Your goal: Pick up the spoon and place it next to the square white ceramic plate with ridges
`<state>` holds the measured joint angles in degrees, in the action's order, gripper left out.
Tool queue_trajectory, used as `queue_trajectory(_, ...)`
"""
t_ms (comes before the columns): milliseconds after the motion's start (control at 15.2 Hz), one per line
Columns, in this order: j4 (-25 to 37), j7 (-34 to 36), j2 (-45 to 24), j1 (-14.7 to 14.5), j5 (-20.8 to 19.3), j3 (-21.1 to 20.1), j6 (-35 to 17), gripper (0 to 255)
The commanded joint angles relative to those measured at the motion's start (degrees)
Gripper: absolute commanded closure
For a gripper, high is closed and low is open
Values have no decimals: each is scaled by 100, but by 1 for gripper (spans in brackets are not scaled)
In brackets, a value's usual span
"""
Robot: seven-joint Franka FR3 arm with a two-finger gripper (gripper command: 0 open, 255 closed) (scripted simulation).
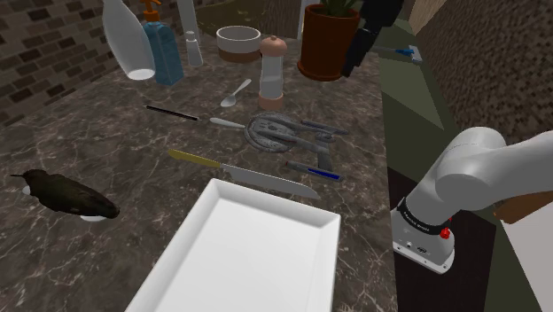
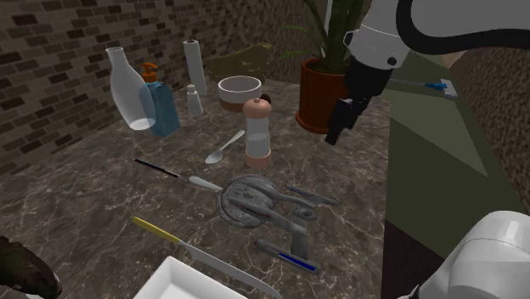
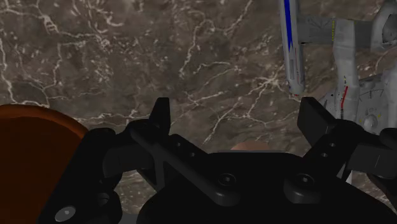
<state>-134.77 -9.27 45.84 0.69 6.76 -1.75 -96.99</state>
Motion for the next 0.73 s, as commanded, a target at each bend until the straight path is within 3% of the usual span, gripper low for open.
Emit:
queue_trajectory(0, 0, 0, 0, 0, 0, 0, 0, 0)
queue_trajectory(660, 911, 274, -1959, -213, -4, -696, -1145, 0)
